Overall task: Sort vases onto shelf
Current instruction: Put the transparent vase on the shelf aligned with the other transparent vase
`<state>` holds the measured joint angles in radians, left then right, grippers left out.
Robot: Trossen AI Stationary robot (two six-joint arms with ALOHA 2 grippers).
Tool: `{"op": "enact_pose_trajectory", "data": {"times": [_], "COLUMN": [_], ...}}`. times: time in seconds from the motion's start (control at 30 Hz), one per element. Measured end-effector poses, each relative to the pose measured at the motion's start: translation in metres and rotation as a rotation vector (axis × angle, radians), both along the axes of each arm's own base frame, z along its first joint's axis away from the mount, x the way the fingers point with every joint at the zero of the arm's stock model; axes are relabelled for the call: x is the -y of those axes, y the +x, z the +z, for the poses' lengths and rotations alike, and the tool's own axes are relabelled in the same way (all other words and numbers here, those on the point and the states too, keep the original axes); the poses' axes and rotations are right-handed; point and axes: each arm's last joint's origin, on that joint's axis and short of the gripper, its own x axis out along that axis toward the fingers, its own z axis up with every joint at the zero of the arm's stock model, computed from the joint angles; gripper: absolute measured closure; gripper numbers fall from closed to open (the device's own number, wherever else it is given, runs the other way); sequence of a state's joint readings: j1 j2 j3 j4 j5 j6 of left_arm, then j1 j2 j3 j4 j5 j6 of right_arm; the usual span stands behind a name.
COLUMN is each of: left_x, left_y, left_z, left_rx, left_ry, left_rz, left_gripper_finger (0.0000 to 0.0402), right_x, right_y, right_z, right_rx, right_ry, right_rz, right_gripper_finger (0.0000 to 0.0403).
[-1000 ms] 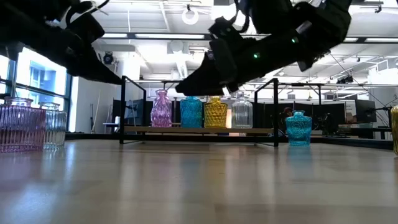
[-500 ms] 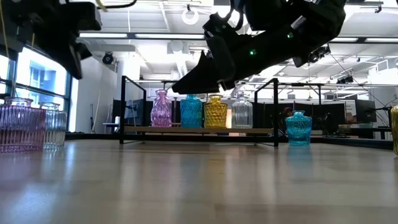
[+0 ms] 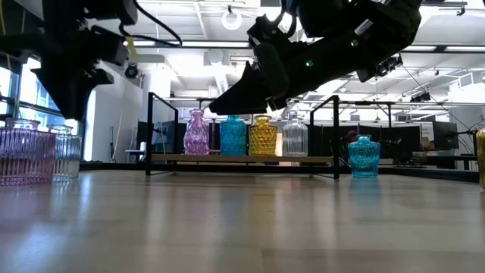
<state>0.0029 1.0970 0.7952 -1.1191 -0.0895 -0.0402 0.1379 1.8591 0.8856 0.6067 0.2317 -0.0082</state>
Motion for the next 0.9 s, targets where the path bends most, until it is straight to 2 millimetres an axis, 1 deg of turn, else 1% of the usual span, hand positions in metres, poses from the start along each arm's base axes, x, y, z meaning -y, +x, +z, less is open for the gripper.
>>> {"op": "enact_pose_trajectory", "data": {"times": [0.6,0.7,0.8,0.87,0.9], "left_x": [-0.003,-0.003,-0.004,-0.004,-0.004], "left_y": [0.017,0.018,0.019,0.020,0.021], "left_z": [-0.026,-0.030,-0.030,-0.026,-0.024], "left_rx": [-0.168,-0.177,-0.176,-0.164,-0.151], "left_ry": [-0.009,-0.006,0.011,0.016,0.014], "left_rz": [-0.054,-0.079,-0.106,-0.113,-0.113], "left_gripper_finger": [0.0314,0.0331,0.0362,0.0382,0.0384], "right_x": [0.000,0.000,0.000,0.000,-0.001], "right_y": [0.000,-0.001,-0.001,-0.001,-0.001], "right_z": [-0.001,-0.001,-0.002,-0.003,-0.003], "right_rx": [-0.006,-0.016,-0.025,-0.036,-0.037], "right_ry": [0.001,-0.001,-0.003,-0.016,-0.022], "right_rz": [0.004,0.004,0.004,0.010,0.013], "right_gripper_finger": [0.0226,0.0226,0.0226,0.0226,0.0226]}}
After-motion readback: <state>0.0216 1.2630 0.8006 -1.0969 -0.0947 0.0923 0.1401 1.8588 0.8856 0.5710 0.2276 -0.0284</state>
